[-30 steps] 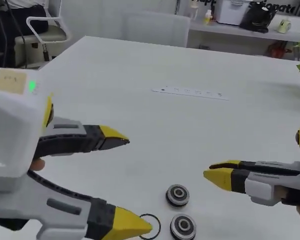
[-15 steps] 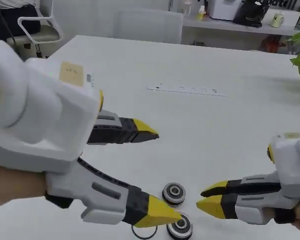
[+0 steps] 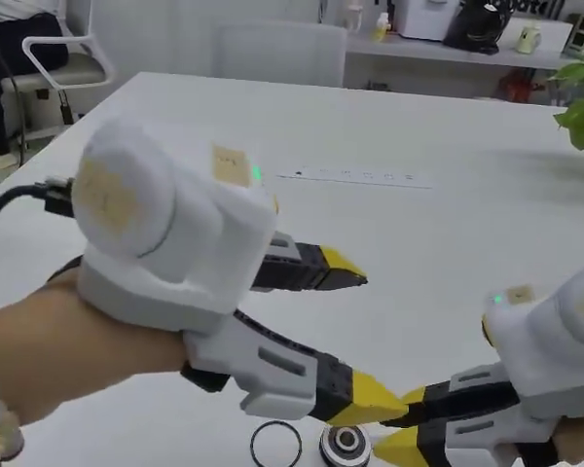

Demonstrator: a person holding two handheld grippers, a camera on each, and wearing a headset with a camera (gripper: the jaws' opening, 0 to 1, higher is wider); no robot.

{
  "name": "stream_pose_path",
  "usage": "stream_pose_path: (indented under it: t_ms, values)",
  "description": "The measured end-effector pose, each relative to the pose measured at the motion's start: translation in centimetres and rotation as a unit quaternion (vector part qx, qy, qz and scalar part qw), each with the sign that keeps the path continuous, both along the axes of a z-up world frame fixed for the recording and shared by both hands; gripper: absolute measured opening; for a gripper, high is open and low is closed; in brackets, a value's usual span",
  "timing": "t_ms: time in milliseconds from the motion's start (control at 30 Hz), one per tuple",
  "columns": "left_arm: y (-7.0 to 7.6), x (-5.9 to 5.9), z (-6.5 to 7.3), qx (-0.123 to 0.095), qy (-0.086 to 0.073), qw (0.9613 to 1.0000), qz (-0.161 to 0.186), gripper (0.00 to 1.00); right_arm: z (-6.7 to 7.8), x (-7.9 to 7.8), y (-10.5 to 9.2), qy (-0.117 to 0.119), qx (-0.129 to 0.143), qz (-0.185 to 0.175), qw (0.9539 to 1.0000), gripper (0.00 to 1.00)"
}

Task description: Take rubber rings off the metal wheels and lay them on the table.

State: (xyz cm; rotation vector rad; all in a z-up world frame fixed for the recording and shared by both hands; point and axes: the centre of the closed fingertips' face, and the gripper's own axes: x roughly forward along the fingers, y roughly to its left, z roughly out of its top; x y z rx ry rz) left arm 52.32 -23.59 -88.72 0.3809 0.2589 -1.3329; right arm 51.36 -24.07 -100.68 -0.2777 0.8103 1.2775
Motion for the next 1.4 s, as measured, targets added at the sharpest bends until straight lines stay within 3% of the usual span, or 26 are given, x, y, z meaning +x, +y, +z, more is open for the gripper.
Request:
stream_pose_path:
  t_ms: [167, 233, 400, 533, 600, 667, 700, 833, 933, 1200, 1267, 1400]
  values:
    - [0.2, 0.5, -2.0, 0.003, 0.018, 0.9998, 0.006, 0.53, 0.0, 0.0, 0.2, 0.009, 0.008, -0.004, 0.9999, 0.17]
    - [0.4, 0.6, -3.5, 0.018, 0.028, 0.9994, 0.008, 0.51, -0.1, 0.0, 0.2, 0.010, 0.008, -0.006, 0.9999, 0.17]
    - [0.7, 0.8, -5.6, 0.020, 0.047, 0.9984, 0.023, 0.47, -0.4, -0.2, 0.2, 0.013, 0.005, -0.001, 0.9999, 0.18]
    - [1.3, 0.8, -7.1, 0.035, 0.033, 0.9983, 0.033, 0.38, -0.6, -0.2, 0.2, 0.013, -0.001, 0.003, 0.9999, 0.18]
    - [1.4, 0.9, -7.2, 0.035, 0.032, 0.9983, 0.034, 0.34, -0.7, -0.3, 0.3, 0.013, -0.001, 0.004, 0.9999, 0.18]
    - [1.4, 1.1, -7.1, 0.015, 0.049, 0.9976, 0.047, 0.34, -0.7, -0.4, 0.4, 0.014, -0.001, 0.007, 0.9999, 0.19]
    - [1.3, 1.1, -7.4, 0.007, 0.072, 0.9960, 0.052, 0.34, -0.7, -0.4, 0.4, 0.013, -0.003, 0.009, 0.9999, 0.19]
    - [1.6, 1.4, -8.4, 0.017, 0.073, 0.9954, 0.059, 0.35, -0.9, -0.5, 0.5, 0.012, -0.007, 0.012, 0.9998, 0.19]
    - [1.5, 0.9, -9.0, 0.022, 0.082, 0.9948, 0.056, 0.35, -1.0, -0.6, 0.5, 0.012, -0.009, 0.014, 0.9998, 0.19]
    - [0.7, -0.3, -10.3, 0.045, 0.087, 0.9948, 0.030, 0.30, -1.2, -0.6, 0.7, 0.005, -0.013, 0.020, 0.9997, 0.19]
    - [1.0, -0.5, -11.0, 0.062, 0.083, 0.9943, 0.024, 0.27, -1.2, -0.6, 0.7, 0.005, -0.013, 0.019, 0.9997, 0.19]
    - [1.1, -0.6, -11.4, 0.066, 0.089, 0.9935, 0.024, 0.26, -1.2, -0.6, 0.7, 0.003, -0.013, 0.020, 0.9997, 0.19]
